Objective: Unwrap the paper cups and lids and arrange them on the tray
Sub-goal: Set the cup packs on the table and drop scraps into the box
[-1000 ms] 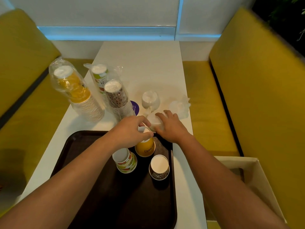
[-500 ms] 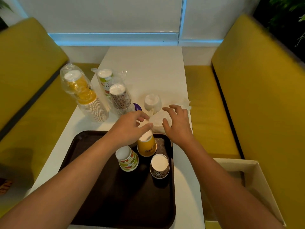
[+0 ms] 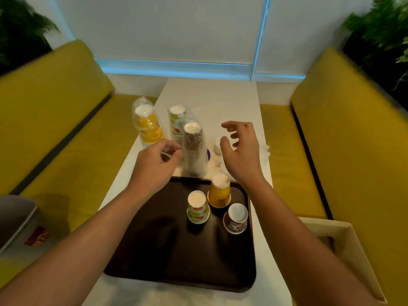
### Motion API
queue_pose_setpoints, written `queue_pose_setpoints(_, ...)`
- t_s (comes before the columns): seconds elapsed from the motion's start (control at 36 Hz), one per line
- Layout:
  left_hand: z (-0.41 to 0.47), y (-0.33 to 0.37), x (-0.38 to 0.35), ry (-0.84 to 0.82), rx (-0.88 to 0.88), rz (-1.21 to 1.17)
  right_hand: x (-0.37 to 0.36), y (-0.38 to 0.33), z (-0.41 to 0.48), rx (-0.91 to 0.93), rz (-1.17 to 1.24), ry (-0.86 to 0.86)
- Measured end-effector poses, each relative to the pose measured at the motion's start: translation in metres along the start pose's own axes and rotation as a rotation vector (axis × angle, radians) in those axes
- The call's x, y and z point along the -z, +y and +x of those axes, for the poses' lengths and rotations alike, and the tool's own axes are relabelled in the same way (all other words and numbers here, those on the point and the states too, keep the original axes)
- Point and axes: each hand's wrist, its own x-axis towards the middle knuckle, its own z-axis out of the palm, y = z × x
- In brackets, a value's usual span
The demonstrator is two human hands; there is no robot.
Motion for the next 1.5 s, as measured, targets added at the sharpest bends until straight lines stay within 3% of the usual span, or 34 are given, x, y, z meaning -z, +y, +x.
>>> queue_pose_setpoints(0.22,0.027,-0.042,0.050,0.148,0.013,-0.111,-0.065,-0.064,0.000,0.015,0.078,-0.103)
queue_pose_setpoints(0.44,0.067,-0.089,0.076,0.150,0.205,-0.224,-0.160,-0.088,-0.002,-0.209,-0.028,-0.331)
queue_pose_setpoints(0.58,0.089,-0.095,0.078,0.114,0.255,-0.292,-0.200,-0.071,0.017,-0.346,-0.049,-0.251)
queue_pose_setpoints(0.75,0.110,-0.094,0.077,-0.079,0.329,-0.397,-0.227,-0.052,0.041,-0.451,-0.024,-0.218)
queue_pose_setpoints(0.97,0.125,-0.099,0.075,-0.284,0.412,-0.537,-0.266,-0.013,0.059,-0.391,-0.025,-0.217)
queue_pose_setpoints(1.31,0.117,-0.119,0.073,-0.288,0.443,-0.525,-0.276,-0.017,0.044,-0.319,-0.057,-0.130)
queue_pose_setpoints(1.42,0.113,-0.121,0.074,-0.254,0.459,-0.471,-0.304,0.036,0.050,-0.355,-0.098,-0.153)
queue_pose_setpoints(1.5,0.111,-0.122,0.076,-0.300,0.482,-0.492,-0.301,0.036,0.049,-0.366,-0.107,-0.161)
